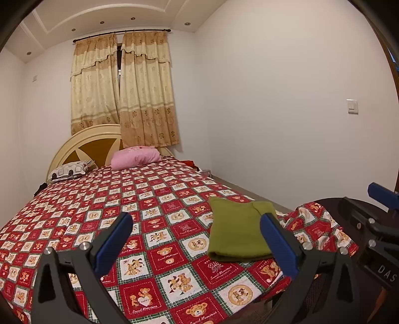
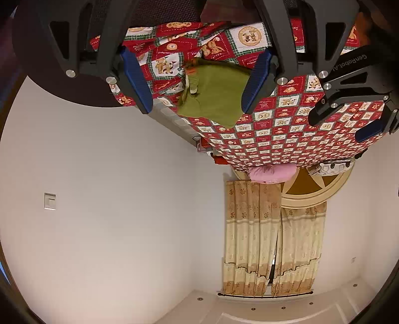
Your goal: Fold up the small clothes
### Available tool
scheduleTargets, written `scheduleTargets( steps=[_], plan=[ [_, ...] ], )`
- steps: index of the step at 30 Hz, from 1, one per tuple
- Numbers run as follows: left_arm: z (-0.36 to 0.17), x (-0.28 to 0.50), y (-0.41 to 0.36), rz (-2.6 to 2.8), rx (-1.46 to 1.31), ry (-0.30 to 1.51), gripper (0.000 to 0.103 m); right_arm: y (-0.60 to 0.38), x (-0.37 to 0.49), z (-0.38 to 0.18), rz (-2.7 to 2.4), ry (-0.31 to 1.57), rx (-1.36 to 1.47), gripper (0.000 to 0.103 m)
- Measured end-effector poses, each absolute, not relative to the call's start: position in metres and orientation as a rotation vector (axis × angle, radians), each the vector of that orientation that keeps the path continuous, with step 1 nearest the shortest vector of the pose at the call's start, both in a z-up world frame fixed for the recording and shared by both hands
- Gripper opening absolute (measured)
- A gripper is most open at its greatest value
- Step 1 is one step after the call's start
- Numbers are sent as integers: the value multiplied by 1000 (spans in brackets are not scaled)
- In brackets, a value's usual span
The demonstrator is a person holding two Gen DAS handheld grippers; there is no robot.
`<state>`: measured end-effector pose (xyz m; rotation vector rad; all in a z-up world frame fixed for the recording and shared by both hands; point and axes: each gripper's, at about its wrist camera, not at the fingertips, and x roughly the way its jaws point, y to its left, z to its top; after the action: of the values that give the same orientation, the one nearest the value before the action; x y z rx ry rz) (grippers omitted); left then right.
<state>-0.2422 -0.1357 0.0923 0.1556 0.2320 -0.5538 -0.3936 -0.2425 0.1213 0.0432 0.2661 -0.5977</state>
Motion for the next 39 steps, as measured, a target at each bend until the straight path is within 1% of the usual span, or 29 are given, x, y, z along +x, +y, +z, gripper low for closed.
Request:
scheduleTargets(
  steps=[39],
  plan=[
    [89,-240,-124,-550,166,239,103,-245,-394,118,-601,260,53,74]
  ],
)
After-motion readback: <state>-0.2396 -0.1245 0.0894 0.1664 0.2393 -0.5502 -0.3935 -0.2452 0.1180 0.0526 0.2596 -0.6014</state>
